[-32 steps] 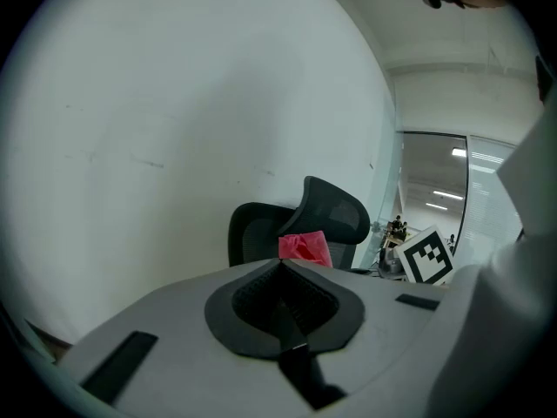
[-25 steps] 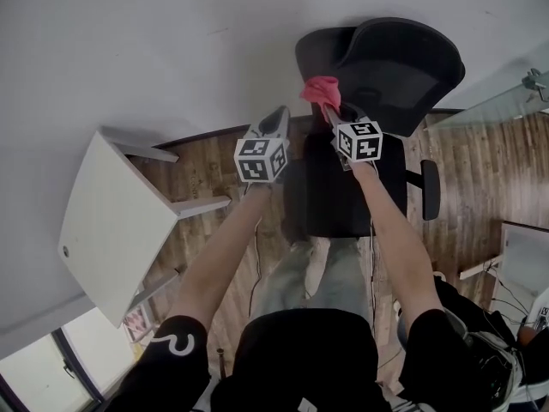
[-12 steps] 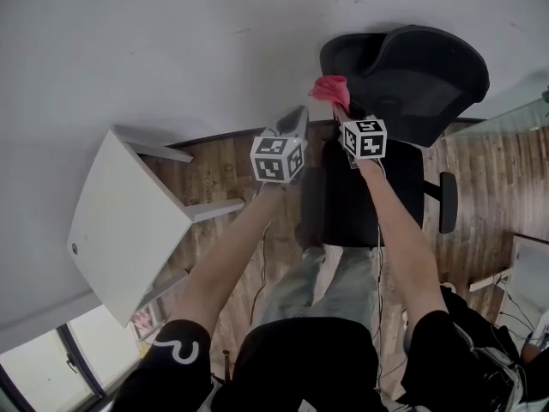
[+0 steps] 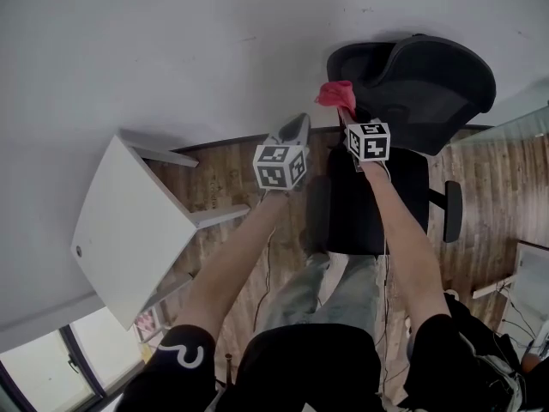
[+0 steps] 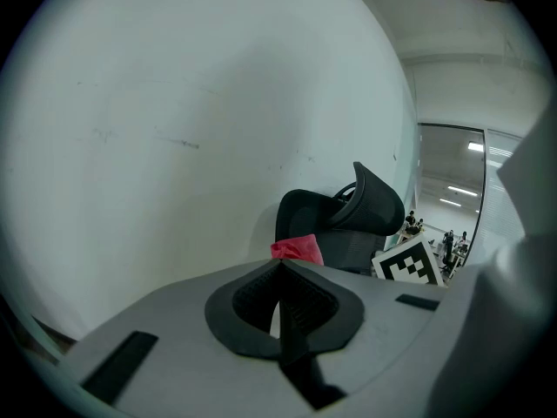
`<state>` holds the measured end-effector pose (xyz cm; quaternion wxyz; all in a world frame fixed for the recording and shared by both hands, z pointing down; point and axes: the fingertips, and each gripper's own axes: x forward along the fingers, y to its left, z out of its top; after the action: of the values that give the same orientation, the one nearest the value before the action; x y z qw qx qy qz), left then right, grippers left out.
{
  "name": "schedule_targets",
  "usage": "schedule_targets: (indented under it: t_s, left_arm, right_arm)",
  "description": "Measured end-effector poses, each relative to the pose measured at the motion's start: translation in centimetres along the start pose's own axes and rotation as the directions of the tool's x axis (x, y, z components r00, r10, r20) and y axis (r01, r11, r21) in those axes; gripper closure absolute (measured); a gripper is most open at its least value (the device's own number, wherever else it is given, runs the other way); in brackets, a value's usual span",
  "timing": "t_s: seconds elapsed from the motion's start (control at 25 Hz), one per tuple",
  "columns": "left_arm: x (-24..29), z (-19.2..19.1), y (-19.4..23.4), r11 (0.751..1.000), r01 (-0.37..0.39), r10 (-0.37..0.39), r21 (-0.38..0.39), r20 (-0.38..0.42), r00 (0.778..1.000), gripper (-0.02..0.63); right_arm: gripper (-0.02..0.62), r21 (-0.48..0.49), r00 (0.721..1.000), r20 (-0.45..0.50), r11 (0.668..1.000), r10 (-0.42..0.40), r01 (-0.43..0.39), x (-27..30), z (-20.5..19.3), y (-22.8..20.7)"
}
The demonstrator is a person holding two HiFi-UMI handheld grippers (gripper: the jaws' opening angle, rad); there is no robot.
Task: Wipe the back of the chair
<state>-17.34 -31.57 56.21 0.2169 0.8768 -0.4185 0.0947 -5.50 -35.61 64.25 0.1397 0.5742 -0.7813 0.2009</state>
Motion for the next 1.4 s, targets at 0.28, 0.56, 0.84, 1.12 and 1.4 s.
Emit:
schedule_targets:
  t_s: [0.28,0.56,0.84,1.12,1.4]
  left_arm:
    - [0.1,0.0,-0.7,1.000,0.005,-0.005,0.018,0.010,1.000,0.582]
    - [0.2,0.0,-1.4,0.999,0.007,-0.007,0.036,0.006,1.000,0.583]
    - [0.3,-0.1,-2.2,0.999,-0.016,0.016,0.040,0.000,1.000,0.581]
    - [1.3,0.1,-5.0,0.998,0.001,-0.001,0.059,-0.002,1.000,0.582]
    - [3.2,0.5,-9.0,0.997,0.027,-0.028,0.067,0.008,1.000,0.581]
  right_arm:
    - [0.511,0.017,1.000,0.002,1.000,-0.015,0.015,-0.5,-0.1,-0.9]
    - [0.511,0.014,1.000,0.005,1.000,-0.022,0.022,-1.1,0.2,-1.9]
    - [0.511,0.058,0.999,0.003,0.997,-0.045,0.045,-2.2,0.4,-4.7]
    - [0.511,0.077,0.998,0.007,0.995,-0.062,0.061,-4.0,0.5,-7.5]
    - [0.511,0.091,0.997,0.009,0.993,-0.082,0.080,-6.5,0.5,-11.5]
